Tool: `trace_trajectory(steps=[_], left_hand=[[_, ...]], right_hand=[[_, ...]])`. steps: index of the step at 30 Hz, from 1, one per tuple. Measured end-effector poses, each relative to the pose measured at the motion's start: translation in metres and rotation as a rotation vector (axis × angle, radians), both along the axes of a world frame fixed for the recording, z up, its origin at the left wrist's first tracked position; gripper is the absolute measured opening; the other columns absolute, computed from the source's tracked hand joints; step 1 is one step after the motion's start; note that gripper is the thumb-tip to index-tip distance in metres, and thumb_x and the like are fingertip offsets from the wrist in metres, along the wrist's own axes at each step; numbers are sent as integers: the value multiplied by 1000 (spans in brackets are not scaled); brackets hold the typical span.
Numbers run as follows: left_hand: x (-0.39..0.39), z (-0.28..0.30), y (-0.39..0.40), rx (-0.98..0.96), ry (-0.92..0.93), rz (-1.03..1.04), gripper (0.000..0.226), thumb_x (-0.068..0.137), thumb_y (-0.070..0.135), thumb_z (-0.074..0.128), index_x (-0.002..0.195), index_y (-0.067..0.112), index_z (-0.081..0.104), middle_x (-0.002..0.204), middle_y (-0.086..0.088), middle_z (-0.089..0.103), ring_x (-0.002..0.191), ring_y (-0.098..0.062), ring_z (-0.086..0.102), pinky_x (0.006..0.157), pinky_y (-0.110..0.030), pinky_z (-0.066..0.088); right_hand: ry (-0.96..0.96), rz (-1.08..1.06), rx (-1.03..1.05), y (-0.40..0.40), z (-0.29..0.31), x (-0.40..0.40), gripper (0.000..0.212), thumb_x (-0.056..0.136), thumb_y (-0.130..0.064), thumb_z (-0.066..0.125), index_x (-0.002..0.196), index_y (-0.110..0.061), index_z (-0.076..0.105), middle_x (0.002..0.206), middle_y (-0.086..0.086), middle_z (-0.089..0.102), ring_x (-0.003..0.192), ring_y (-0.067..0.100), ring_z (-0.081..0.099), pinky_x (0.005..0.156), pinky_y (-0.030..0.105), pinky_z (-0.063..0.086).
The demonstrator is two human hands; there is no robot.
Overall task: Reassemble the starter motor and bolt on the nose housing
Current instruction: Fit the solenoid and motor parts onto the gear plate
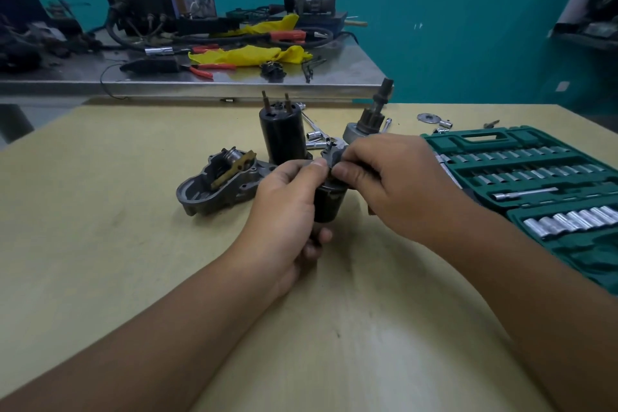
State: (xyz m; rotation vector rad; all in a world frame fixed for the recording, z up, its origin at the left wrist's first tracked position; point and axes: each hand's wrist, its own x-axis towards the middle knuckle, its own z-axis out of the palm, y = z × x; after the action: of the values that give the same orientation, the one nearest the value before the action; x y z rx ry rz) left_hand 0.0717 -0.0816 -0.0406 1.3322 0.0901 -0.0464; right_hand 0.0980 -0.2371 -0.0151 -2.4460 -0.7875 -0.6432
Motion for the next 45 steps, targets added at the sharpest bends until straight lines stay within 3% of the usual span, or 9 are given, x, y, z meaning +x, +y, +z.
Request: trace_trajectory(steps=[3, 7, 11, 16, 23, 28, 35, 39, 45], left_hand=[[1, 0, 2, 17, -4, -11, 27, 101, 41, 61, 75, 40, 69, 60, 4, 63, 33, -14, 46, 35, -14, 27], [1, -1, 1, 79, -31, -14, 24, 100, 40, 61, 79, 39, 70, 65, 3, 63, 32, -15, 45, 35, -14, 26], [0, -2, 1, 110, -34, -11, 18, 100, 40, 62, 85, 36, 71, 71, 0, 65, 33, -15, 46, 35, -15, 26], [0, -1, 5, 157, -36, -26, 16, 100, 41, 62, 92, 31, 72, 68, 1, 66, 33, -15, 45, 35, -16, 26], [-2, 0, 10, 183, -24, -44, 16, 100, 40, 61, 95, 29, 72, 69, -2, 64, 31, -15, 43, 36, -14, 26], [-3, 3, 13, 144, -5, -43, 16, 100, 38, 62, 93, 28, 72, 60, 1, 61, 31, -14, 41, 38, -12, 25], [-4, 2, 16, 162, -10, -36, 19, 100, 40, 61, 89, 30, 72, 57, 2, 59, 31, -13, 41, 38, -12, 25], [-3, 3, 23, 148, 16, -28, 25, 99, 43, 62, 77, 39, 73, 56, 4, 57, 31, -12, 38, 37, -12, 24], [3, 7, 41, 157, 70, -7, 23, 99, 43, 61, 86, 25, 66, 56, 2, 57, 29, -10, 34, 39, -10, 24]], right_hand=[[48, 39, -94, -8, 4, 0, 4, 95, -11, 68, 95, -9, 72, 82, -9, 51, 77, 6, 45, 70, 7, 33], [109, 64, -182, -12, 5, 1, 6, 98, -13, 62, 95, -14, 66, 79, -19, 47, 72, 2, 44, 71, 5, 34], [118, 76, -248, -12, 5, -1, 10, 102, -21, 55, 91, -21, 54, 80, -16, 44, 75, 4, 36, 66, 19, 31], [74, 62, -287, -8, 0, -6, 11, 105, -28, 46, 103, -22, 55, 90, -7, 50, 85, 19, 50, 71, 40, 41], [13, 10, -227, -4, -10, -12, 21, 105, -34, 44, 102, -17, 57, 80, 1, 60, 76, 33, 56, 66, 46, 48], [-28, 24, -120, 3, -17, -16, 24, 98, -30, 48, 92, -10, 61, 72, -4, 50, 64, 26, 50, 59, 39, 42], [-116, -62, -181, 8, -20, -21, 35, 103, -39, 45, 95, -10, 63, 74, 7, 66, 66, 35, 60, 58, 42, 47], [-20, -234, 113, -30, 8, -7, 46, 98, -55, 48, 73, -18, 60, 60, -4, 55, 57, 13, 50, 53, 33, 37], [626, -432, -554, -69, 18, -7, 30, 72, -55, 83, 70, -26, 73, 65, -9, 71, 68, 7, 67, 69, 38, 61]])
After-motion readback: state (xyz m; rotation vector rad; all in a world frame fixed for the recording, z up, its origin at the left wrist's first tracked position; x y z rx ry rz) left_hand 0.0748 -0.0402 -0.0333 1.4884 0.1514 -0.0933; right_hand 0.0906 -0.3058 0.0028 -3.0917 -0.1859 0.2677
